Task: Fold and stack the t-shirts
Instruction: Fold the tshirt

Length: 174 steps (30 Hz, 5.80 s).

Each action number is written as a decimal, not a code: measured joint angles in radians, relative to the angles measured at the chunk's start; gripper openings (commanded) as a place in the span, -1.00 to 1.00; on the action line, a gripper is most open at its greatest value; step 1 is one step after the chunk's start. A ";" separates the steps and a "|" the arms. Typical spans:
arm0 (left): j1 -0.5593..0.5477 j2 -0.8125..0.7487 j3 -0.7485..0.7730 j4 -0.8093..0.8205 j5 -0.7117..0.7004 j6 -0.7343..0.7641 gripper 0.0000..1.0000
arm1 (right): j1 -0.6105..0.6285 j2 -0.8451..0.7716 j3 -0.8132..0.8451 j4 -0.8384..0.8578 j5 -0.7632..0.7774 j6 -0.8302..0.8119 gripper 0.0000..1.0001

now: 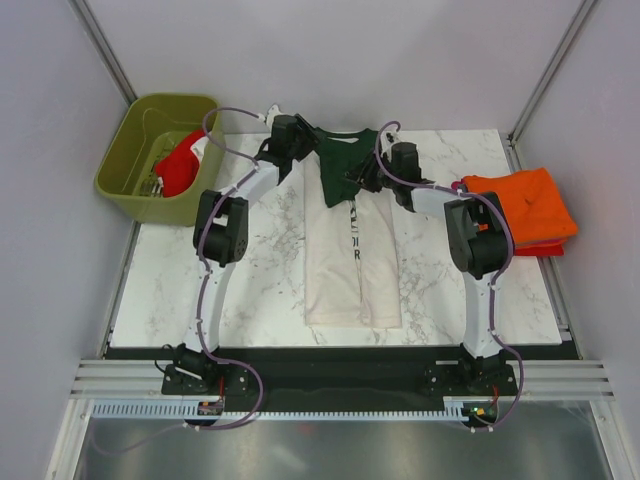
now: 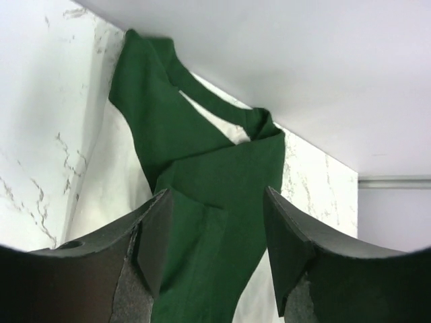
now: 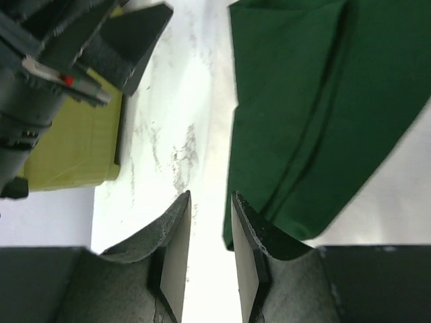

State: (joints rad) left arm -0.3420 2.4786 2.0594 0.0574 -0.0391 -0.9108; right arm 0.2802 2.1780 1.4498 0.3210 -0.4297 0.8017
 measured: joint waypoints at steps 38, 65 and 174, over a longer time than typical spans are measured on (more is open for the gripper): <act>0.032 0.171 0.101 -0.014 0.095 -0.080 0.00 | 0.044 0.182 0.090 -0.073 -0.243 0.078 -0.32; -0.051 -1.007 -0.965 -0.135 0.161 0.198 0.22 | 0.073 -0.737 -0.575 -0.412 0.059 -0.215 -0.08; 0.045 -0.554 -0.701 -0.099 0.389 -0.015 -0.95 | -0.143 -0.203 0.082 -0.697 0.136 -0.197 -1.00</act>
State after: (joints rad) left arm -0.2974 1.9244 1.3586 -0.0418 0.3504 -0.9260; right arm 0.1375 1.9755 1.5314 -0.3759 -0.2935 0.6048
